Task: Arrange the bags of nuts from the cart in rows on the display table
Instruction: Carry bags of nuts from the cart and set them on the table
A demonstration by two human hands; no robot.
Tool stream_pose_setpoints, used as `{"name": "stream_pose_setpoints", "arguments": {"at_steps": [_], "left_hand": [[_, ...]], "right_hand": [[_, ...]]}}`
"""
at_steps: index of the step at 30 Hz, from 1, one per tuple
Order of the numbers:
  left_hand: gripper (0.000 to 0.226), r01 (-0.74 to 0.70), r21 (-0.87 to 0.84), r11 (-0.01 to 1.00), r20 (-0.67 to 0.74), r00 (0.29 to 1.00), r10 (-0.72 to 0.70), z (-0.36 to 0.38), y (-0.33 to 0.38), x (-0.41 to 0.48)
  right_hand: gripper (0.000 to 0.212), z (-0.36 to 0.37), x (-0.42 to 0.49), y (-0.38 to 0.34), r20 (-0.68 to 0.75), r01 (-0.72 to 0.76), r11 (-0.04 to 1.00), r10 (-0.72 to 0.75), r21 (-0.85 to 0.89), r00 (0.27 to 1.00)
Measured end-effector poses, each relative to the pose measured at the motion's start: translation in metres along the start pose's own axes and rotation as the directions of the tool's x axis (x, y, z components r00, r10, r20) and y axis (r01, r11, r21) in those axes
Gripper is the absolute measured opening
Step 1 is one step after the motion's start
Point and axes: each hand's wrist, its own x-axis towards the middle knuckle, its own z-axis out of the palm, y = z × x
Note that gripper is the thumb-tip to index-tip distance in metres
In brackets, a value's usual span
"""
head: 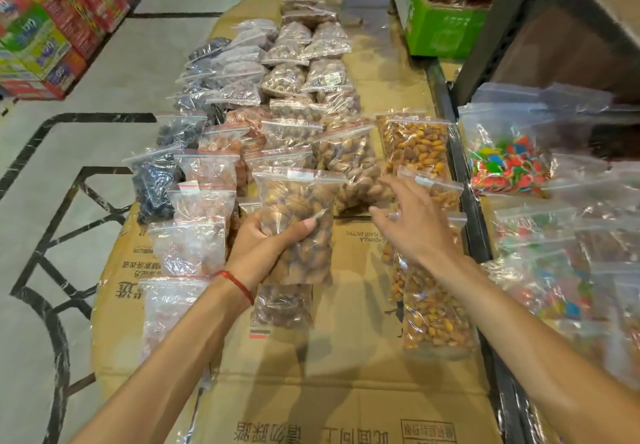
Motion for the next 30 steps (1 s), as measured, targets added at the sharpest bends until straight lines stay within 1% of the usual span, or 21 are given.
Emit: {"name": "stream_pose_setpoints", "arguments": {"at_steps": [1,2,4,7,8,9,11,13,15,16,17,19,20,21,24,27,30], "left_hand": [[0.02,-0.008,0.024,1.0,0.01,1.0,0.008,0.005,0.001,0.0],[0.018,-0.017,0.041,0.999,0.027,1.0,0.015,0.012,0.002,0.001],[0.021,-0.024,0.044,0.999,0.061,0.998,0.021,0.027,0.003,0.007],[0.027,0.001,0.092,0.996,0.064,0.998,-0.007,0.053,0.008,0.022],[0.034,0.015,0.116,0.993,0.077,0.997,-0.024,0.061,0.009,0.027],[0.044,0.027,0.142,0.989,0.092,0.995,-0.04,0.069,0.009,0.034],[0.049,0.031,0.182,0.983,0.103,0.993,-0.05,0.082,0.006,0.048],[0.043,0.039,0.197,0.98,0.11,0.992,-0.061,0.096,0.0,0.061],[0.028,0.041,0.224,0.974,0.115,0.991,-0.068,0.107,-0.006,0.074],[0.029,0.048,0.231,0.972,0.111,0.991,-0.076,0.111,-0.01,0.08],[0.038,0.058,0.235,0.97,0.107,0.991,-0.085,0.115,-0.013,0.083],[0.073,0.068,0.247,0.967,0.083,0.992,-0.091,0.117,-0.028,0.099],[0.083,0.061,0.261,0.963,0.063,0.995,-0.08,0.117,-0.037,0.106],[0.082,0.058,0.28,0.958,0.045,0.996,-0.073,0.118,-0.036,0.103],[0.059,0.077,0.282,0.956,-0.025,0.997,-0.073,0.119,-0.032,0.098],[0.063,0.083,0.321,0.943,-0.088,0.994,-0.057,0.122,-0.035,0.098],[0.073,0.102,0.405,0.909,-0.159,0.987,-0.04,0.119,-0.039,0.098]], "right_hand": [[0.059,-0.003,-0.013,0.004,-0.012,0.031,0.998,-0.032,-0.057,0.999],[0.058,-0.005,-0.023,0.01,-0.032,0.072,0.991,-0.076,-0.114,0.997],[0.055,-0.007,-0.041,0.023,-0.066,0.143,0.964,-0.161,-0.223,0.985],[0.051,-0.012,-0.061,0.036,-0.078,0.193,0.92,-0.232,-0.342,0.97],[0.05,-0.014,-0.066,0.039,-0.08,0.2,0.911,-0.245,-0.362,0.966],[0.05,-0.015,-0.071,0.042,-0.08,0.201,0.905,-0.248,-0.375,0.965],[0.052,-0.018,-0.077,0.046,-0.078,0.192,0.9,-0.241,-0.391,0.968],[0.054,-0.02,-0.081,0.05,-0.083,0.181,0.901,-0.231,-0.394,0.969],[0.054,-0.02,-0.082,0.051,-0.099,0.174,0.904,-0.229,-0.391,0.968],[0.054,-0.02,-0.081,0.051,-0.109,0.175,0.905,-0.233,-0.387,0.966],[0.053,-0.02,-0.081,0.051,-0.111,0.177,0.907,-0.235,-0.381,0.966],[0.053,-0.018,-0.08,0.053,-0.108,0.178,0.911,-0.233,-0.372,0.966],[0.053,-0.017,-0.079,0.054,-0.107,0.179,0.912,-0.233,-0.37,0.966],[0.054,-0.016,-0.078,0.055,-0.106,0.18,0.91,-0.235,-0.373,0.966],[0.054,-0.011,-0.076,0.06,-0.099,0.182,0.9,-0.239,-0.395,0.966],[0.053,-0.006,-0.076,0.062,-0.092,0.183,0.894,-0.24,-0.409,0.966],[0.053,-0.004,-0.078,0.063,-0.093,0.184,0.887,-0.245,-0.423,0.965]]}}
